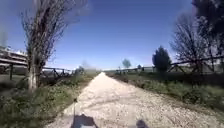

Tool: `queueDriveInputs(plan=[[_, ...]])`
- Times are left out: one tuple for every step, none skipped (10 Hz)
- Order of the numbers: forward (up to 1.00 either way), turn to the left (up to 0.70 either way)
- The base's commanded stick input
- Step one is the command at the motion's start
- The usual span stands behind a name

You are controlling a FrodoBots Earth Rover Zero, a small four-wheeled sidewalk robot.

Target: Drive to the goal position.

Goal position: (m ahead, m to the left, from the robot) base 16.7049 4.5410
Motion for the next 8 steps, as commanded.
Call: queueDriveInputs(plan=[[0.50, 0.00], [0.50, 0.00], [0.50, 0.00], [0.50, 0.00], [0.50, 0.00], [0.50, 0.00], [0.50, 0.00], [0.50, 0.00]])
